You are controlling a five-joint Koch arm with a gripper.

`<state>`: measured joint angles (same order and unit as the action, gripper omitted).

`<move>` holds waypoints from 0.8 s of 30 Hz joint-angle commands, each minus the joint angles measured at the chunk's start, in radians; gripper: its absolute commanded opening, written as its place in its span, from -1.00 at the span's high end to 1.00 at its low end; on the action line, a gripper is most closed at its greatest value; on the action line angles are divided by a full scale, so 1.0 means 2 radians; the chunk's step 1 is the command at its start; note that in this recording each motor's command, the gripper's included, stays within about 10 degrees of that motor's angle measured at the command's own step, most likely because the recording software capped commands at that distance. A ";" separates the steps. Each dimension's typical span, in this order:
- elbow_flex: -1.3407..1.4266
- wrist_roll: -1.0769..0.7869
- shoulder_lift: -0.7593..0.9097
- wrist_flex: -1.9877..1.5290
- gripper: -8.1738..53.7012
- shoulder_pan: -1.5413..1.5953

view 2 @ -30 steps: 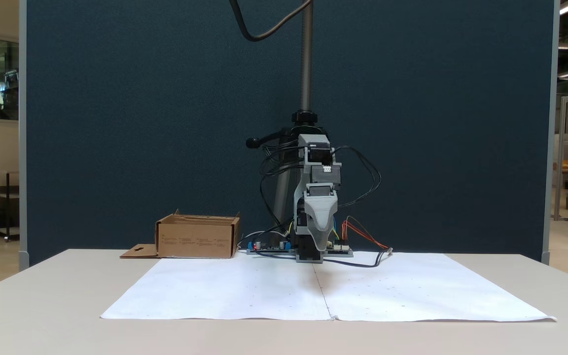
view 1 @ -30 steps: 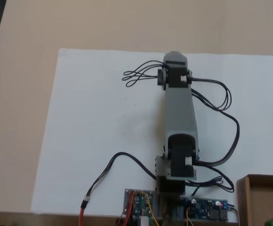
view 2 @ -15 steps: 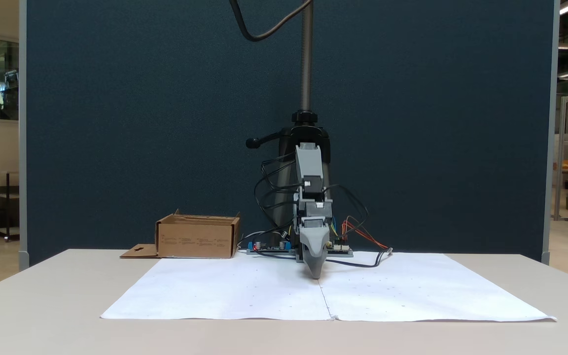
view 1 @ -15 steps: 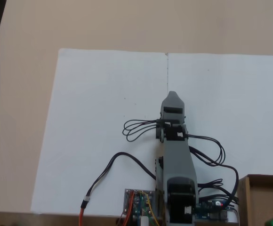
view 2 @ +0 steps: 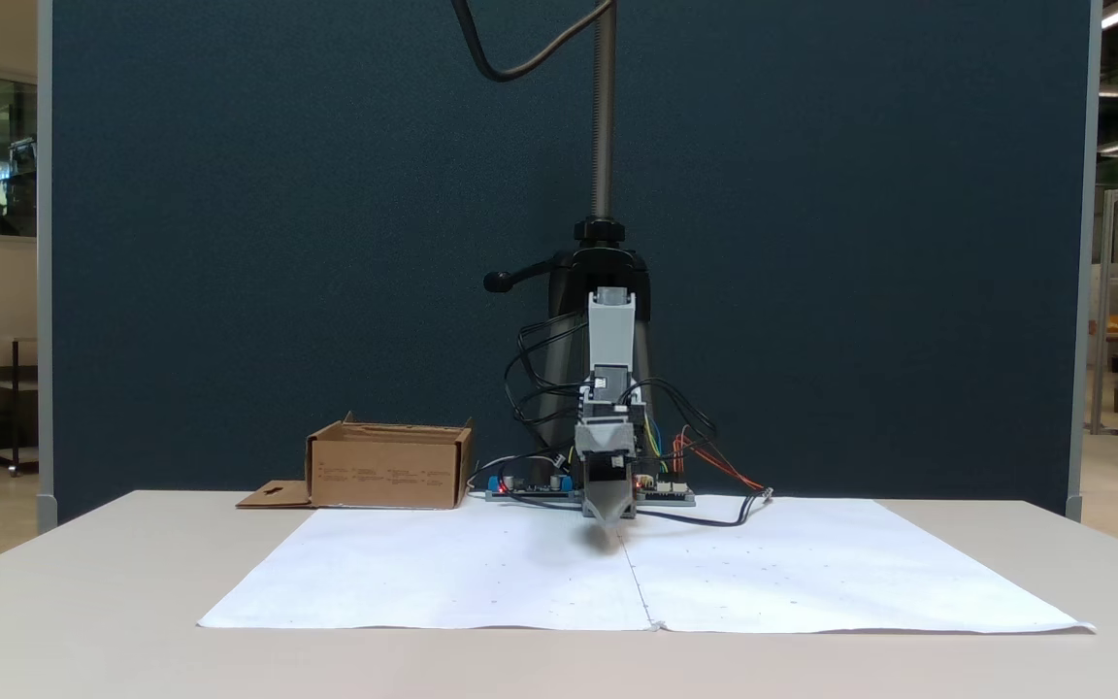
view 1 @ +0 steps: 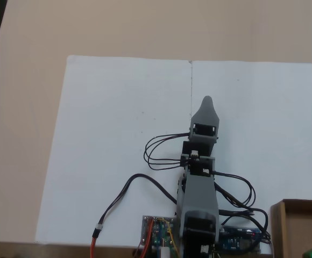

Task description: Grasp a green dice and put it in the bin.

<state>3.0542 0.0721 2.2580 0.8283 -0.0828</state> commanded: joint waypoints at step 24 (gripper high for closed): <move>0.037 -0.027 0.054 0.337 -0.72 0.013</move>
<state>3.0557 0.0706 2.2596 1.3392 -0.0568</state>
